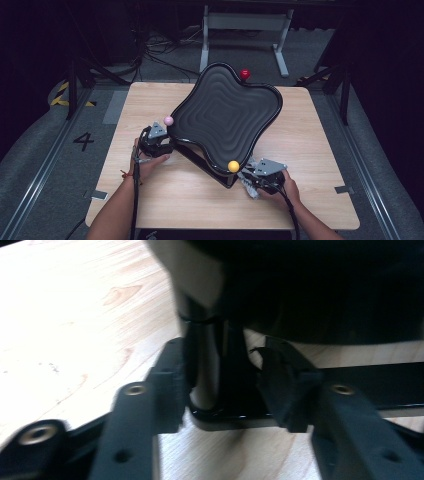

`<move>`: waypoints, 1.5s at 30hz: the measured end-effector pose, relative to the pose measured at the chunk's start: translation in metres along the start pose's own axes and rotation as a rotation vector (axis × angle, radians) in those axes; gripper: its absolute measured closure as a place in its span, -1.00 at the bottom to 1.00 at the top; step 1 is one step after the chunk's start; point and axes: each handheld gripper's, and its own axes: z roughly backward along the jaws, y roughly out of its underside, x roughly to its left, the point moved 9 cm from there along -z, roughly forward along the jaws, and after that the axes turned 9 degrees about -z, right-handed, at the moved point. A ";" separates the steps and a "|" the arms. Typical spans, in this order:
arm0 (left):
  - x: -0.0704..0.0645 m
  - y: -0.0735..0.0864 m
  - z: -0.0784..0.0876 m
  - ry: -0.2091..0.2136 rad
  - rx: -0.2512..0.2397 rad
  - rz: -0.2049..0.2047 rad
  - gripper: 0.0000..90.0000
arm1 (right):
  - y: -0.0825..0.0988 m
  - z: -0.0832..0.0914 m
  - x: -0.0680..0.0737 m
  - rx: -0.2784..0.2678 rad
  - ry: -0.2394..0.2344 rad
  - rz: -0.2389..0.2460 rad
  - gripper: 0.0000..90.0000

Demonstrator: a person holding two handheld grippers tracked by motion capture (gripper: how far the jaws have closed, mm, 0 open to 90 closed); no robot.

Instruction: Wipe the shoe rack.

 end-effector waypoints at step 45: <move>-0.065 0.013 0.038 0.204 -0.003 -0.160 0.32 | 0.020 0.027 -0.068 0.001 0.137 -0.153 0.79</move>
